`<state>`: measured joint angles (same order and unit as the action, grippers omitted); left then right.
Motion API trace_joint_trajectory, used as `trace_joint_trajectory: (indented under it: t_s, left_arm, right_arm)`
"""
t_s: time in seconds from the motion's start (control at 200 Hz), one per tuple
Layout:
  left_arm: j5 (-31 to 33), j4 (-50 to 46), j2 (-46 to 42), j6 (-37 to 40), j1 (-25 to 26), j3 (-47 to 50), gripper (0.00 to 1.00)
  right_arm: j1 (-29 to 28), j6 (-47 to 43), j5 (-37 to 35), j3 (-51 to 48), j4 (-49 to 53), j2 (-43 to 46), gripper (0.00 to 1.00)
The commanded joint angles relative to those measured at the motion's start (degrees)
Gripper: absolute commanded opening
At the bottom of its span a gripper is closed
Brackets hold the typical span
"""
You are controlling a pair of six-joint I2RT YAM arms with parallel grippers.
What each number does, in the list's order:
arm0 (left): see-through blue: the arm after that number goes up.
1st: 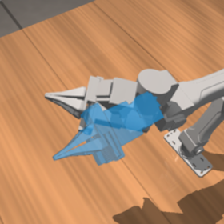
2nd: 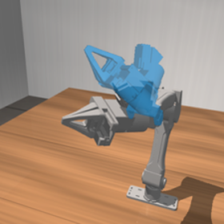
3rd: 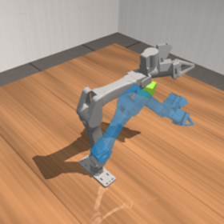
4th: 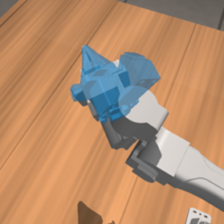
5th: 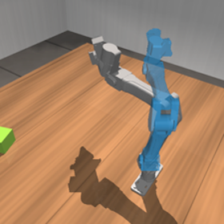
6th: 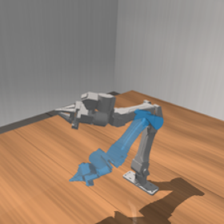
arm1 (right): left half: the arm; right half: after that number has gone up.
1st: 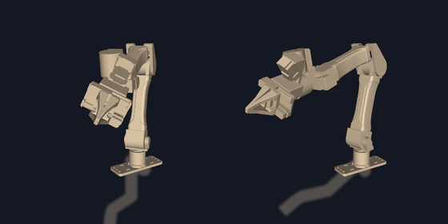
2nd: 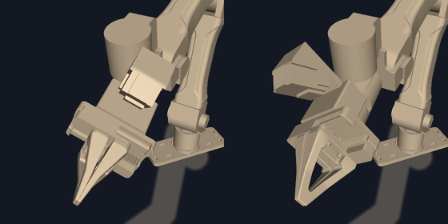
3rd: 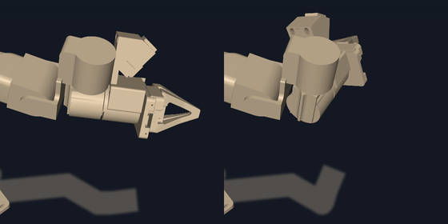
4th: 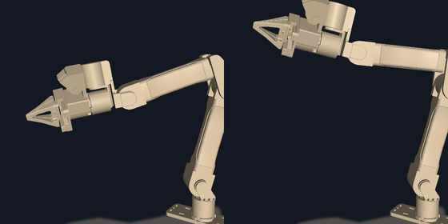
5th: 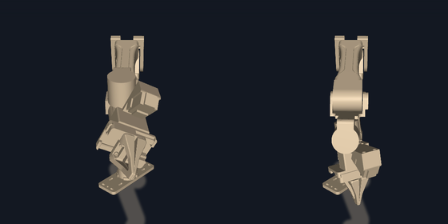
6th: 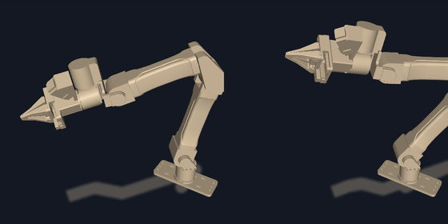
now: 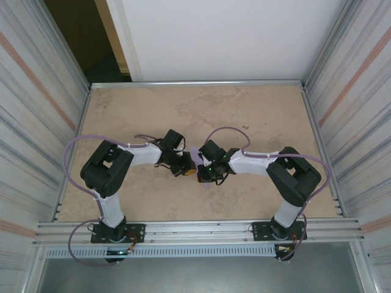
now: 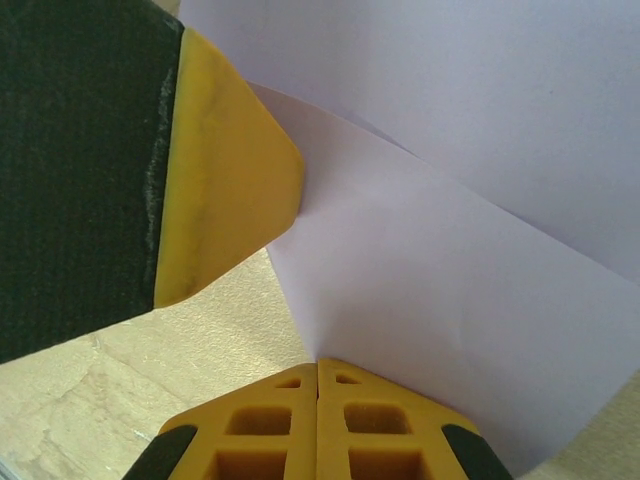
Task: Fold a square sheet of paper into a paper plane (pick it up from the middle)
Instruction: Third fold the triangle at the center of the table.
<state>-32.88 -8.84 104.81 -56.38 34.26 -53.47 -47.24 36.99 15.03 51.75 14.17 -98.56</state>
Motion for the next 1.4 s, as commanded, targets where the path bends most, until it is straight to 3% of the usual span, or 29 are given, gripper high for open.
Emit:
trace_joint_trajectory:
  t_s: [0.0, 0.451, 0.656, 0.917, 1.393]
  left_arm:
    - [4.67, -6.19, 2.26, 1.36, -0.04, 0.68, 0.09]
    - [2.17, -4.30, -1.27, 4.48, -1.04, -1.72, 0.09]
    - [1.56, -2.08, -5.52, 7.06, 0.43, -2.64, 0.09]
    - [-0.67, 2.87, -3.20, 5.16, 2.58, 0.04, 0.07]
    - [4.80, -2.05, -0.31, 3.56, 2.48, 1.15, 0.06]
  right_arm:
    - [0.21, -0.90, -1.01, 0.62, 3.04, -1.28, 0.05]
    - [0.44, -1.14, -0.20, -0.44, 3.57, -1.10, 0.05]
    - [0.53, -0.96, 0.43, -0.31, 3.57, -1.70, 0.04]
    - [0.75, -0.96, 0.57, -0.24, 3.64, -1.72, 0.04]
    - [0.99, -0.52, 0.52, -0.50, 3.94, -1.67, 0.04]
